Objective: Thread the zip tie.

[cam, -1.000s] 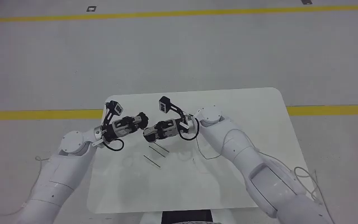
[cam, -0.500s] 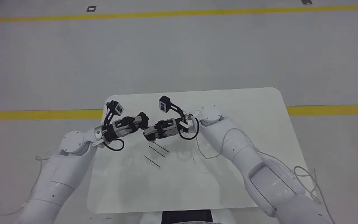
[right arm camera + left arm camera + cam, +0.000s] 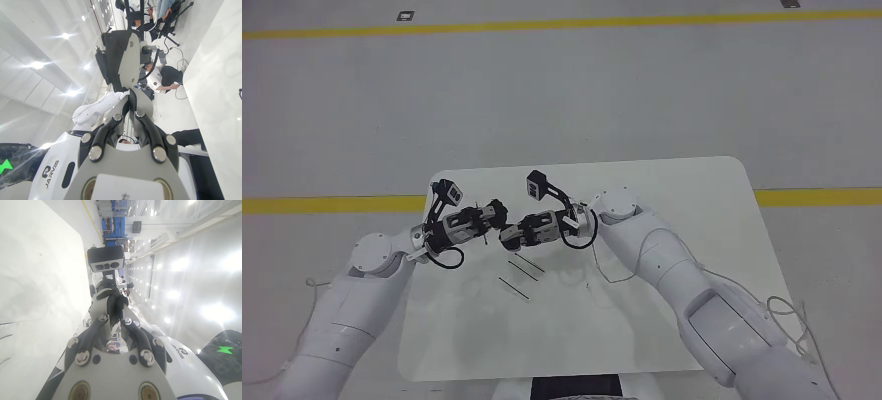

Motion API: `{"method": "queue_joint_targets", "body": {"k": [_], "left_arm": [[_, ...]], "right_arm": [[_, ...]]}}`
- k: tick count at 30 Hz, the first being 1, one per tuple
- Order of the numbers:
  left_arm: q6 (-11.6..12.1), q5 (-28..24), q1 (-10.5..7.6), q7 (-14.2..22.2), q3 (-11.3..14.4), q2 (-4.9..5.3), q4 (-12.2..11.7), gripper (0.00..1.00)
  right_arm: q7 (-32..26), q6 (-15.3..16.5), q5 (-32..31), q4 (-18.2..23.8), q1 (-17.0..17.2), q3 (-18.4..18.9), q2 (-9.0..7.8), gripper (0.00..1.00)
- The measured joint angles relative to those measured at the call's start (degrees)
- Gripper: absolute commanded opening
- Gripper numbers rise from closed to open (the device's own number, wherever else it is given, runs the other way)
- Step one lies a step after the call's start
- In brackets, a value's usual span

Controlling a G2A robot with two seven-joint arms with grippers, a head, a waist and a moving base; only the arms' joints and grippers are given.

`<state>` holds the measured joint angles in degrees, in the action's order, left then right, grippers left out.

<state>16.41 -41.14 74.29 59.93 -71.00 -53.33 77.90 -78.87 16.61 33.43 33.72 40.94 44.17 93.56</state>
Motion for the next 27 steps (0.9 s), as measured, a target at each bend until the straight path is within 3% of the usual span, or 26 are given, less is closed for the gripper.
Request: {"method": "queue_joint_targets", "body": {"k": [3,5,6,15,27], "left_arm": [[-0.04,-0.02,0.04,-0.01,-0.05,-0.02,0.00,0.00],[-0.10,-0.04,0.07,-0.05,-0.10,-0.03,0.01,0.00],[-0.12,-0.04,0.08,-0.07,-0.12,-0.04,0.00,0.00],[-0.43,0.01,0.23,-0.43,-0.33,-0.09,-0.03,0.00],[-0.58,0.00,0.19,-0.11,-0.29,-0.22,-0.12,0.00]], "right_arm": [[0.00,0.01,-0.07,-0.04,0.01,0.09,0.04,0.02],[0.03,-0.02,-0.12,-0.08,0.04,0.15,0.07,0.25],[0.06,-0.01,-0.16,-0.09,0.05,0.18,0.08,0.31],[0.26,0.10,-1.16,0.50,0.43,-0.12,0.33,0.38],[0.22,-0.13,-1.48,0.60,0.22,-1.10,1.30,0.30]]}}
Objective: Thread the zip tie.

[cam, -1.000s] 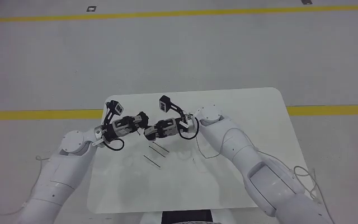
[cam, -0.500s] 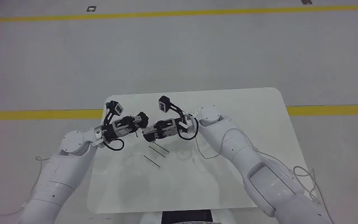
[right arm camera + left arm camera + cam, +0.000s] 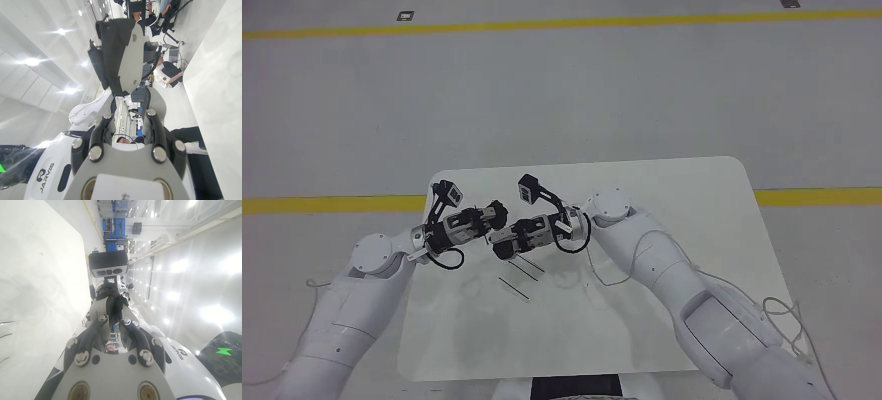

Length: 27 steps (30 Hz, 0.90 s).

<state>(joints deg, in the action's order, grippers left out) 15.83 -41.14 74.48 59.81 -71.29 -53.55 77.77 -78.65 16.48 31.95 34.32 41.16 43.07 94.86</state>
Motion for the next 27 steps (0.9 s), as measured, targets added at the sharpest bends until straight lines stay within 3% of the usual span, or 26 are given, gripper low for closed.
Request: {"method": "queue_joint_targets", "body": {"k": [27], "left_arm": [[-0.07,0.12,-0.23,0.62,-0.01,-0.22,-0.47,0.00]], "right_arm": [[-0.86,0.65,-0.01,-4.04,-1.81,-1.81,2.76,0.22]]}}
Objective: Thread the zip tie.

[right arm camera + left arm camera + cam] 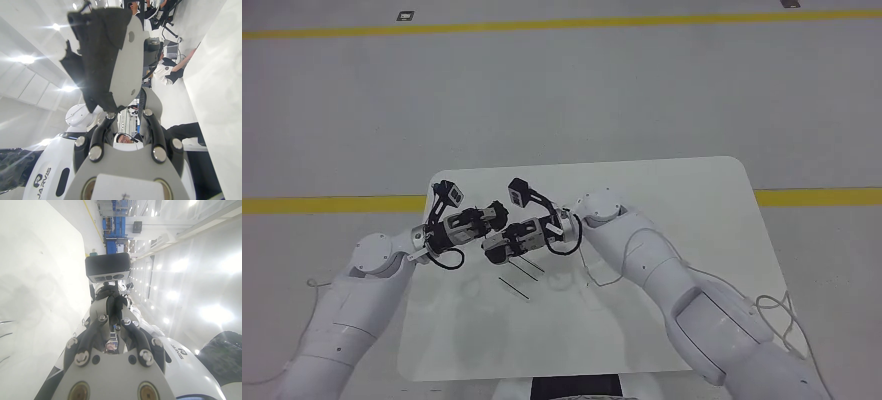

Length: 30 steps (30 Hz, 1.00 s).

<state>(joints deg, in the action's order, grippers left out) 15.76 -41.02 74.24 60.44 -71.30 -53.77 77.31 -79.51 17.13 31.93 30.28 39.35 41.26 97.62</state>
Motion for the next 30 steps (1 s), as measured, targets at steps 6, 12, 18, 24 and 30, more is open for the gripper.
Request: {"method": "queue_joint_targets", "body": {"k": [6,12,18,24,30], "left_arm": [[-0.02,0.17,-0.01,0.08,0.00,-0.03,0.00,0.00],[-0.05,0.29,-0.01,0.08,0.03,-0.08,0.03,0.00],[-0.05,0.35,-0.01,0.05,0.04,-0.12,0.03,0.00],[-0.05,0.36,-0.02,0.03,0.06,-0.16,0.01,0.00],[-0.01,0.35,-0.01,0.03,0.05,-0.20,0.03,0.00]], "right_arm": [[-0.13,0.23,-0.06,-0.79,-0.21,-0.04,0.38,0.22],[-0.13,0.39,-0.14,-1.48,-0.38,-0.02,0.67,0.17],[-0.13,0.53,-0.22,-2.05,-0.49,0.09,0.90,0.13],[-0.13,0.64,-0.38,-2.55,-0.58,0.27,1.08,0.09],[-0.13,0.73,-0.57,-2.82,-0.61,0.46,1.19,0.05]]}}
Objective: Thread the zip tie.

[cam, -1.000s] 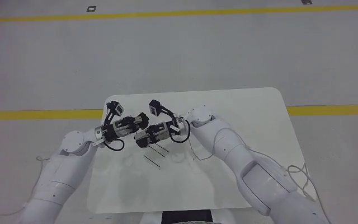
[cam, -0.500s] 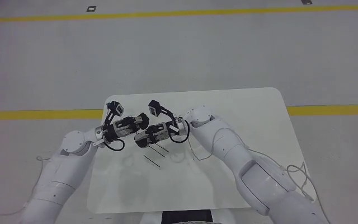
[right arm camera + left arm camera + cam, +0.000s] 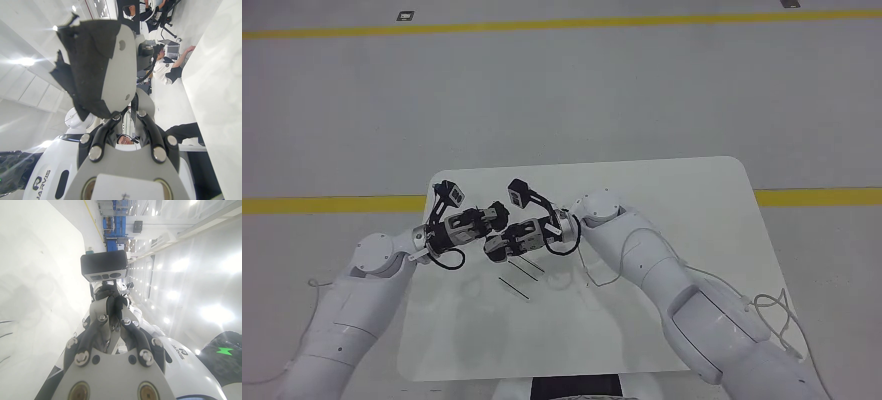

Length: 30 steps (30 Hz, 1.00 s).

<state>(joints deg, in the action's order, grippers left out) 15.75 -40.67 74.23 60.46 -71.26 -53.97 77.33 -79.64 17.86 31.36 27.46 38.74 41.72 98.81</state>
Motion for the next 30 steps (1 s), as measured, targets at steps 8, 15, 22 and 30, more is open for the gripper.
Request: {"method": "queue_joint_targets", "body": {"k": [8,15,22,30], "left_arm": [[-0.02,-0.01,0.07,0.00,-0.06,-0.04,0.03,0.00],[0.17,-0.13,0.21,-0.19,-0.30,-0.05,0.02,0.00],[0.41,-0.19,0.34,-0.68,-0.57,-0.08,0.06,0.67],[0.46,-0.18,0.41,-1.32,-0.80,-0.13,0.08,1.00]], "right_arm": [[0.01,0.26,-0.42,-0.25,0.00,0.32,0.10,0.00],[0.00,0.90,-0.87,0.13,0.05,0.68,0.05,0.00],[0.00,1.64,-1.06,1.53,0.40,1.70,-0.56,0.00],[0.00,1.62,1.85,6.24,2.81,3.45,-2.14,0.00]]}}
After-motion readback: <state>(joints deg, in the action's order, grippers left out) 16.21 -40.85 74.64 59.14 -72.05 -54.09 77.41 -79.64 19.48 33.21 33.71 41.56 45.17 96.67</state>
